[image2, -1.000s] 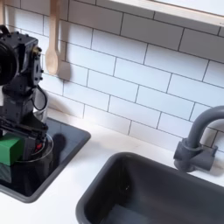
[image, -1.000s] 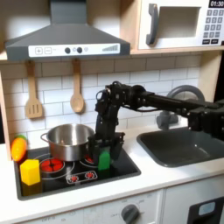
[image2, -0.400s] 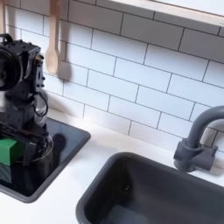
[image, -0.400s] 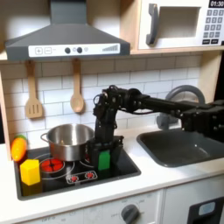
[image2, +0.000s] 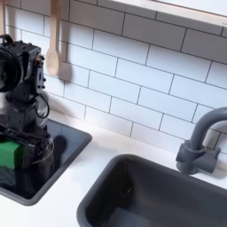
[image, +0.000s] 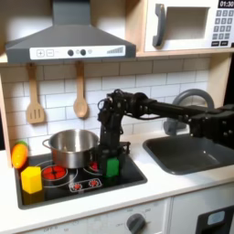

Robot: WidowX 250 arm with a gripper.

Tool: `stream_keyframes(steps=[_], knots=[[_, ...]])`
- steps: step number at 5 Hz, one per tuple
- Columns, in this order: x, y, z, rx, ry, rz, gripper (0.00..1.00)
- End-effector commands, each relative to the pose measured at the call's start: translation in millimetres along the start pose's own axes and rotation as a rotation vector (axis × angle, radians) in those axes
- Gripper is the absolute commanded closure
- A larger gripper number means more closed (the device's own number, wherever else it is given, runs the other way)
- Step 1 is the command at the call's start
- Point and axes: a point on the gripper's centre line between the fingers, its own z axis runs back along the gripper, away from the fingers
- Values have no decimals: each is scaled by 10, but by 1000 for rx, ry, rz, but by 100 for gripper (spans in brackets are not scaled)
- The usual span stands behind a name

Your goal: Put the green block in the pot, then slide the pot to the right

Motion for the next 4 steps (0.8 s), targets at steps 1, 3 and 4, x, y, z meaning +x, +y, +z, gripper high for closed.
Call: stream_keyframes(steps=[1,3,4], knots=[[-66,14,43,-9,-21,-26,100],[-156,113,257,-24,-82,-41,100],[-159,90,432,-26,-126,-72,100]])
